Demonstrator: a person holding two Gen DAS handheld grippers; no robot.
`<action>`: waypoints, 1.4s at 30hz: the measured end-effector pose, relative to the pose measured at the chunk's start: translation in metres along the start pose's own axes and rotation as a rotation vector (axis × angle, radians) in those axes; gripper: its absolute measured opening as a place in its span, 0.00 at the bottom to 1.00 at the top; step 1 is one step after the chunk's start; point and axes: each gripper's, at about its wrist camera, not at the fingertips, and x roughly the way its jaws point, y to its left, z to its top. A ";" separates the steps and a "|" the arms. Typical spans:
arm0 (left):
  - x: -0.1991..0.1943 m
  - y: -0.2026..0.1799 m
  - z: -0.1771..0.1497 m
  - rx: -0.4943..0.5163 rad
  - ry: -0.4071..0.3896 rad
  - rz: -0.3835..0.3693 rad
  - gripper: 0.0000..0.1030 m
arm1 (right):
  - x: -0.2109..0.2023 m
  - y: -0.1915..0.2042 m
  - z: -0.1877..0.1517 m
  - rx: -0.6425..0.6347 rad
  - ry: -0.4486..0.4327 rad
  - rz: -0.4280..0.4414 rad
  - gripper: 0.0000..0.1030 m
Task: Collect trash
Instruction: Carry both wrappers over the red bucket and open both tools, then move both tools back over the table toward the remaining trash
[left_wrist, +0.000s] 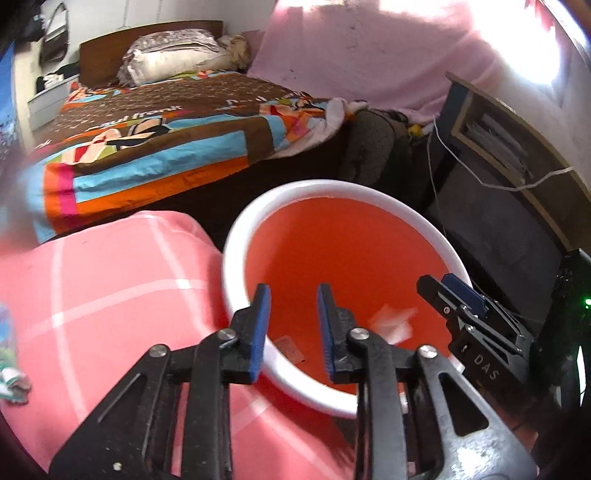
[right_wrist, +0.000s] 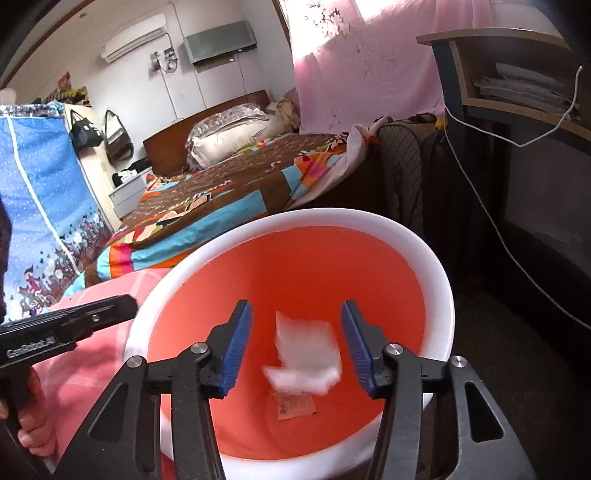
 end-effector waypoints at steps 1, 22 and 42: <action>-0.005 0.003 -0.001 -0.009 -0.009 0.007 0.42 | 0.000 0.002 0.002 0.002 -0.007 0.003 0.47; -0.208 0.116 -0.089 -0.210 -0.618 0.418 1.00 | -0.094 0.151 -0.006 -0.198 -0.559 0.310 1.00; -0.280 0.183 -0.159 -0.253 -0.740 0.614 1.00 | -0.095 0.260 -0.052 -0.437 -0.594 0.428 1.00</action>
